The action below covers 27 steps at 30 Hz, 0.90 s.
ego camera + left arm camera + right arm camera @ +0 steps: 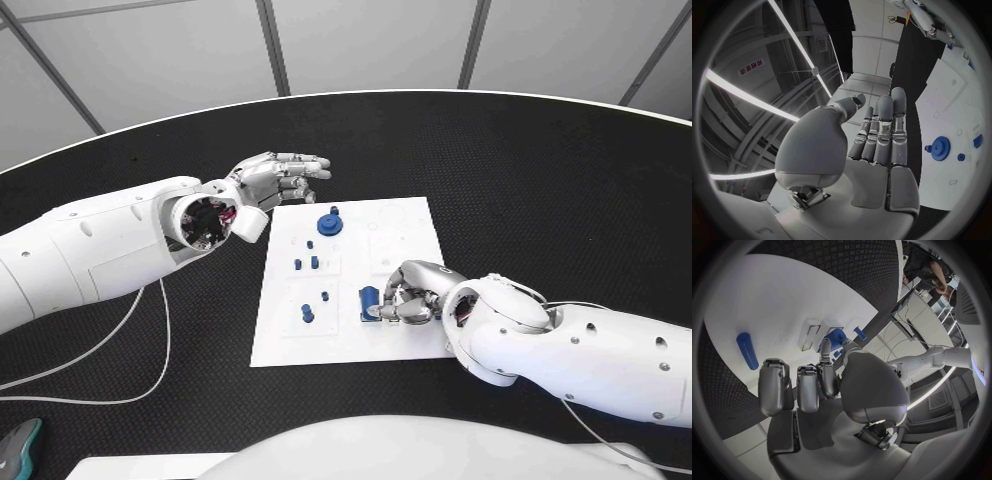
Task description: Assemble the parts on the task board
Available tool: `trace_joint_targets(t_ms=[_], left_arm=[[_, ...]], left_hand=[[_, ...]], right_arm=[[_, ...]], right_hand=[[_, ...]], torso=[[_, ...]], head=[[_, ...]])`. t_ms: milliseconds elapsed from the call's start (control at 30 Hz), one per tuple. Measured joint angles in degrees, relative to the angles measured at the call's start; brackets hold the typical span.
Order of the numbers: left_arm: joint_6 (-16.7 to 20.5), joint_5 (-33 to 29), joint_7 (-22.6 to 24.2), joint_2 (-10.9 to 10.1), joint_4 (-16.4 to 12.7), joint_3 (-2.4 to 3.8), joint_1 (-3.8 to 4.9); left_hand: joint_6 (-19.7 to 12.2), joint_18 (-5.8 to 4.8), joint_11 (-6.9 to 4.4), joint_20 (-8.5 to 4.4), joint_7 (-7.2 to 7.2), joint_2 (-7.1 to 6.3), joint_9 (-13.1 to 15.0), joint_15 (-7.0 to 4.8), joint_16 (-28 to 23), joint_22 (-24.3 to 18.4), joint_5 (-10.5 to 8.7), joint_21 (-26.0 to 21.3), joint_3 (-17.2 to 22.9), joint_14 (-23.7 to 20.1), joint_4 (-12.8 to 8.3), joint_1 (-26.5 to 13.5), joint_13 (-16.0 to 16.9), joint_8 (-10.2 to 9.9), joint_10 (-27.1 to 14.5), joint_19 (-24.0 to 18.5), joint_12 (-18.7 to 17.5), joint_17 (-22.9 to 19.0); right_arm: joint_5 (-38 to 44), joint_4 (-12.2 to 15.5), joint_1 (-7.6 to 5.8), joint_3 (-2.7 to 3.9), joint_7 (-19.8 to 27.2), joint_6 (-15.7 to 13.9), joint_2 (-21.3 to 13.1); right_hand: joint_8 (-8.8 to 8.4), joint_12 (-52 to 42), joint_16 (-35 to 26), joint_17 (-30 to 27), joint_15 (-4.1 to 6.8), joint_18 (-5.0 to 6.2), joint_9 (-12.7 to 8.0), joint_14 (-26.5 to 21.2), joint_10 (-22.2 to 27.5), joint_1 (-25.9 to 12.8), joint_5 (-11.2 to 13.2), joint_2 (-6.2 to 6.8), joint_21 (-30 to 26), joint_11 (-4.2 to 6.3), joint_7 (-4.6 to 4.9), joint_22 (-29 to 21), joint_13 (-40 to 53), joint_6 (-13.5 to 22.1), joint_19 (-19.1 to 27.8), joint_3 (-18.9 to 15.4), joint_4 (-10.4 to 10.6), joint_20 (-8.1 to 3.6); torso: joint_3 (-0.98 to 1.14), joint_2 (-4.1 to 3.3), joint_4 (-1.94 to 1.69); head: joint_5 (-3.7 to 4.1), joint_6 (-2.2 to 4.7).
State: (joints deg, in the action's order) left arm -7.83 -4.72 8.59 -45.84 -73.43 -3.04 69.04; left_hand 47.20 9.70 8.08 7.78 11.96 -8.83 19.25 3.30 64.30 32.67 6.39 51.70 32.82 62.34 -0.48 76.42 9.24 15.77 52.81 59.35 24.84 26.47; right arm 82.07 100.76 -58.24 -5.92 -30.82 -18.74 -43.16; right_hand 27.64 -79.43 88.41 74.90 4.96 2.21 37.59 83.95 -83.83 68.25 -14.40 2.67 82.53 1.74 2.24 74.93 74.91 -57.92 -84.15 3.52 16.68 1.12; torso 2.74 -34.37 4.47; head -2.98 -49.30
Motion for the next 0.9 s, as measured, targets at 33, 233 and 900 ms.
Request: trace_joint_targets(t_ms=[33,233,900], left_arm=[[0.0,0.0,0.0,0.0,0.0,0.00,0.00],[0.0,0.0,0.0,-0.1,0.1,0.00,0.00],[0.2,0.0,0.0,-0.5,0.0,-0.01,0.00]], left_hand=[[0.0,0.00,0.00,0.00,0.00,0.00,0.0,0.00,0.0,0.0,0.00,0.0,0.0,0.0,0.0,0.0,0.0,0.0,0.0,0.0,0.0,0.0],[0.0,0.00,0.00,0.00,0.00,0.00,0.0,0.00,0.0,0.0,0.00,0.0,0.0,0.0,0.0,0.0,0.0,0.0,0.0,0.0,0.0,0.0],[0.0,0.00,0.00,0.00,0.00,0.00,0.0,0.00,0.0,0.0,0.00,0.0,0.0,0.0,0.0,0.0,0.0,0.0,0.0,0.0,0.0,-0.1]], right_arm=[[0.0,0.1,0.00,0.00,0.0,0.0,-0.1],[0.0,0.6,0.00,0.00,0.2,0.2,-0.7],[0.0,1.3,-0.01,-0.03,1.8,0.9,-2.4]], right_hand=[[0.00,0.0,0.0,0.0,0.00,0.00,0.0,0.0,0.0,0.0,0.0,0.00,0.0,0.00,0.00,0.0,0.0,0.0,0.0,0.0,0.0,0.00],[0.00,-0.2,0.0,0.0,0.00,0.00,0.0,0.0,0.0,0.0,-0.2,0.00,0.2,0.00,0.00,0.0,0.0,0.0,0.0,0.0,0.0,0.00],[0.00,1.5,0.0,0.0,-0.01,0.01,-0.4,0.0,0.0,-0.3,1.7,2.56,-0.7,0.00,0.52,0.0,0.0,0.5,0.2,-1.2,0.1,-0.21]], torso=[[0.01,0.00,0.01],[0.06,0.02,0.07],[-0.01,0.01,0.01]], head=[[-0.02,-0.02],[-0.11,-0.06],[0.03,-0.07]])
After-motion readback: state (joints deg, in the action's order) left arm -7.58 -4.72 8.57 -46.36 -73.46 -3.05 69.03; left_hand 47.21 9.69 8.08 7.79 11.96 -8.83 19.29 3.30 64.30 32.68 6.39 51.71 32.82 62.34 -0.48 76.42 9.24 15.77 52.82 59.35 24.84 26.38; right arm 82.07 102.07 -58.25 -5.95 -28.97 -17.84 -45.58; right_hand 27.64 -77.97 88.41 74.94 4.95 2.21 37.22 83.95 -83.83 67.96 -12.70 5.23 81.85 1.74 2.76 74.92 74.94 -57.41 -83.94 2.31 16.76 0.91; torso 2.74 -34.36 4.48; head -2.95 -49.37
